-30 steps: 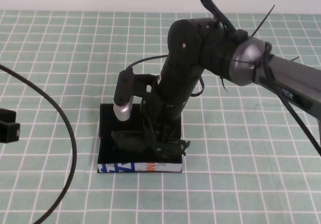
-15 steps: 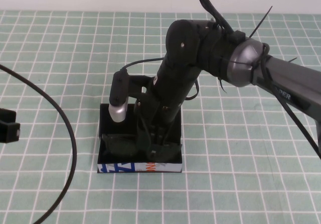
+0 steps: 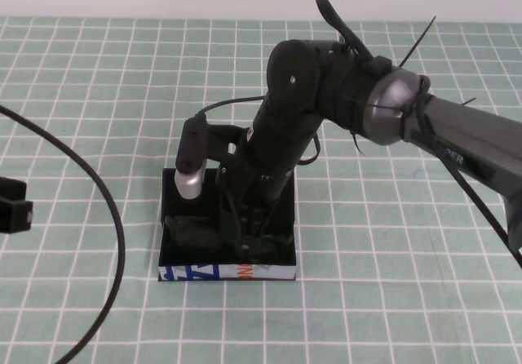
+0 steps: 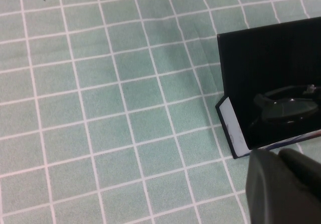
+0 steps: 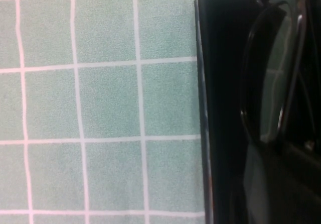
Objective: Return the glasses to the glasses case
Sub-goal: Place the glasses in the glasses case
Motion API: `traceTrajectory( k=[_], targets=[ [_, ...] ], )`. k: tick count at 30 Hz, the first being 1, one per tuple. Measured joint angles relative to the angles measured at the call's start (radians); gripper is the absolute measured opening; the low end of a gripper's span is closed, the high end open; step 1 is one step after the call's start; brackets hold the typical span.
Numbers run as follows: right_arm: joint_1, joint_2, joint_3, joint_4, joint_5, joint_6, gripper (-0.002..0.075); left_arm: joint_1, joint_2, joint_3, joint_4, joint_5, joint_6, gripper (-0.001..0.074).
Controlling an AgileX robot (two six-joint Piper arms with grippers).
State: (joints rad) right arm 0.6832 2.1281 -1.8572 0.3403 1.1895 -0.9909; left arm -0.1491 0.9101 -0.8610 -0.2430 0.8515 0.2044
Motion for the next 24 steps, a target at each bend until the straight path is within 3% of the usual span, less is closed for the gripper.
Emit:
traceTrajectory(
  k=[16,20,24],
  targets=[
    [0.000,0.000,-0.008,-0.013,-0.039,0.002,0.0159,0.000,0.002,0.000,0.000,0.005,0.000,-0.0002],
    [0.000,0.000,-0.054,-0.027,-0.039,0.025,0.0139,0.000,0.035,0.000,-0.029,0.038,0.066,-0.0002],
    [-0.022,0.000,-0.126,-0.024,-0.037,0.094,0.0033,-0.018,0.092,0.000,-0.194,0.068,0.345,-0.0002]
  ],
)
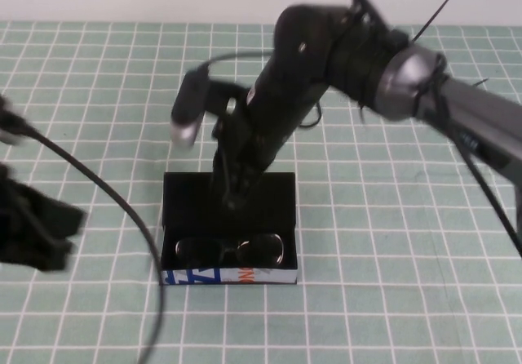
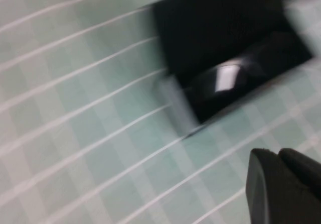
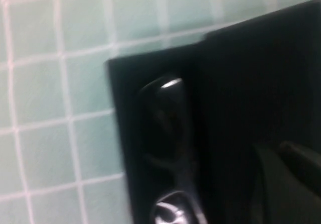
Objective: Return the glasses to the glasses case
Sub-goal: Place the glasses in the glasses case, then close the glasses case
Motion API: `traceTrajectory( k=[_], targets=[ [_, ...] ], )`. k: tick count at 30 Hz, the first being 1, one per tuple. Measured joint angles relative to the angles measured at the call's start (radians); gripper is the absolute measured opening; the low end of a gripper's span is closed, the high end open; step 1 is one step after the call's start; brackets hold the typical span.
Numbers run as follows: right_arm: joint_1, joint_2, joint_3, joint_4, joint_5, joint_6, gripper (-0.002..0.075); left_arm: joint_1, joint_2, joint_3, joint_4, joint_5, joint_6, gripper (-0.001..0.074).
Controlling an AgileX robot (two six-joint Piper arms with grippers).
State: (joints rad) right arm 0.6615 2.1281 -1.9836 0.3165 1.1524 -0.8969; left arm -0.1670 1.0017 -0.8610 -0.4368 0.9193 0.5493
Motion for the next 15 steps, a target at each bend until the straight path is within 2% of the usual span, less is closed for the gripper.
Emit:
traceTrajectory(
  k=[2,5,8,15],
  targets=[
    [-0.022,0.000,-0.035,0.008,0.000,0.054,0.0007,-0.038,0.032,0.008,-0.087,0.000,0.123,-0.0002],
    [-0.064,0.000,-0.060,0.035,-0.019,0.128,-0.0006,-0.114,0.089,0.031,-0.133,-0.016,0.194,-0.0002],
    [-0.118,0.002,-0.063,0.093,-0.026,0.190,-0.0010,-0.191,0.161,0.067,-0.150,-0.081,0.215,-0.0002],
    [-0.217,0.025,-0.063,0.172,-0.077,0.219,-0.0011,-0.371,0.332,0.122,-0.181,-0.328,0.233,-0.0002]
  ],
)
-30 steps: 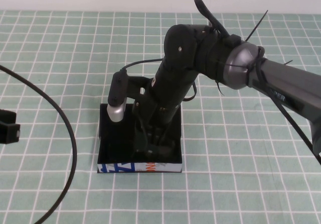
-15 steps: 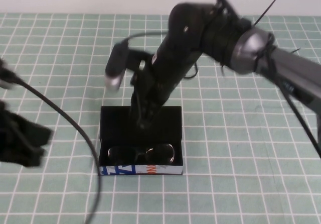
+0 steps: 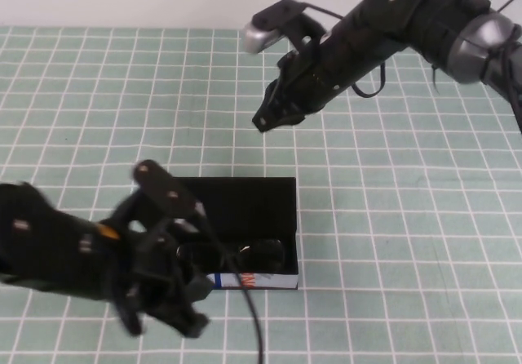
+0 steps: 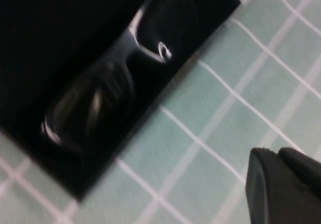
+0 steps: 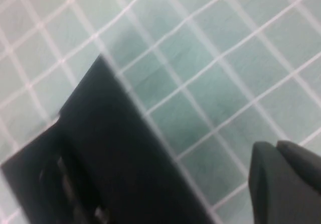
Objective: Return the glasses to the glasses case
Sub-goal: Close the glasses case
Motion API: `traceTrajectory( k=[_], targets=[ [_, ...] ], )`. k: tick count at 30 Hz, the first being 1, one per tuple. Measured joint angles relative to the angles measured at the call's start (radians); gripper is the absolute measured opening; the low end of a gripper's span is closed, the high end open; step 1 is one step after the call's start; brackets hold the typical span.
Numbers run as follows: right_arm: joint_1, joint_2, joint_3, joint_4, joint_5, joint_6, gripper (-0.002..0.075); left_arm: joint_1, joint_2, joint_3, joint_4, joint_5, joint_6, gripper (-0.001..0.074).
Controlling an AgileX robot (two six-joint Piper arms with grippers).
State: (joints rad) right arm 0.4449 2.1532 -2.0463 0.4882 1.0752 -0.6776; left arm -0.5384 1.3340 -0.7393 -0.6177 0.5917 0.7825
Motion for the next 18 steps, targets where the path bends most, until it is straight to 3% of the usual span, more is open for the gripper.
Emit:
traceTrajectory(
  k=[7,18],
  targets=[
    [-0.038,0.064,-0.001,0.090,-0.092,0.002,-0.0011,-0.067,0.163,0.000,-0.037,-0.230,0.002,-0.0002],
    [-0.038,0.180,-0.001,0.158,-0.097,-0.003,-0.0011,-0.069,0.265,0.000,-0.063,-0.311,0.009,-0.0002]
  ],
)
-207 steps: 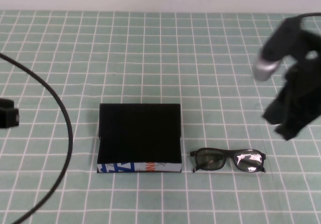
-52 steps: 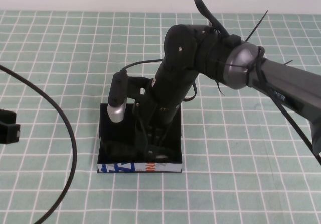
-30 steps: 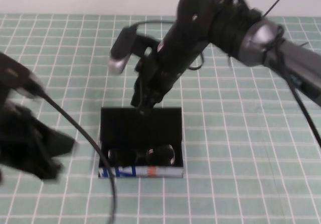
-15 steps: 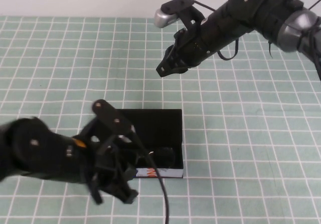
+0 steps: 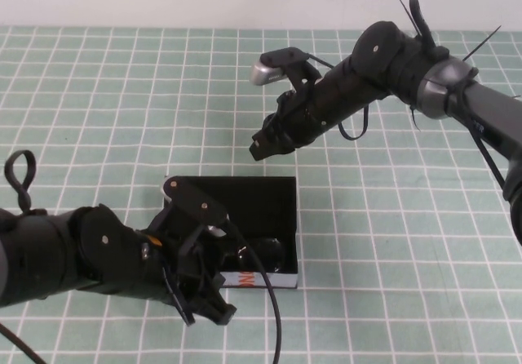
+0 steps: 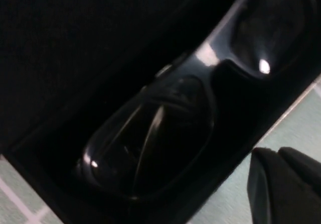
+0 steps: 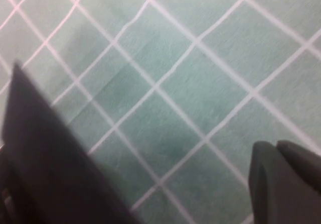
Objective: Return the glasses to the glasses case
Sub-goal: Close the glasses case
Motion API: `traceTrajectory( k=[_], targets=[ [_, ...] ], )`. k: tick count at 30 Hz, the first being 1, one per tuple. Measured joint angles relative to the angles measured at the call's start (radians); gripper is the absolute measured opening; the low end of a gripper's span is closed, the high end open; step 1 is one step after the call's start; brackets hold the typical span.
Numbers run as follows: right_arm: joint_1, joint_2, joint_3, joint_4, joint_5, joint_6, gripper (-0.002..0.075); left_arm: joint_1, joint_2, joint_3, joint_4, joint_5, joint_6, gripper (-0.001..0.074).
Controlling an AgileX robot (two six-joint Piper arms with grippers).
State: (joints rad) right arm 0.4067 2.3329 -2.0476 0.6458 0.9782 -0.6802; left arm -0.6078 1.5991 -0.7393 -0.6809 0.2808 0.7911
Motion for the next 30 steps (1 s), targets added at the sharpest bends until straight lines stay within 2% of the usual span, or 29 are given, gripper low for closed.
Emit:
traceTrajectory(
  k=[11,15,23,30],
  targets=[
    [0.000,0.001,0.000,0.008,0.181,-0.016,-0.0011,0.000,0.010,0.000,-0.008,-0.042,0.003,-0.0002],
    [0.000,0.001,0.000,0.063,0.225,-0.071,-0.0011,0.000,0.010,0.000,-0.008,-0.044,0.003,-0.0002],
    [0.029,-0.005,0.004,0.103,0.230,-0.116,-0.0011,0.000,0.010,0.000,-0.008,-0.055,0.003,-0.0002],
    [0.082,-0.064,0.122,0.095,0.231,-0.118,-0.0011,0.000,0.010,0.000,-0.010,-0.068,0.003,-0.0002]
  ],
)
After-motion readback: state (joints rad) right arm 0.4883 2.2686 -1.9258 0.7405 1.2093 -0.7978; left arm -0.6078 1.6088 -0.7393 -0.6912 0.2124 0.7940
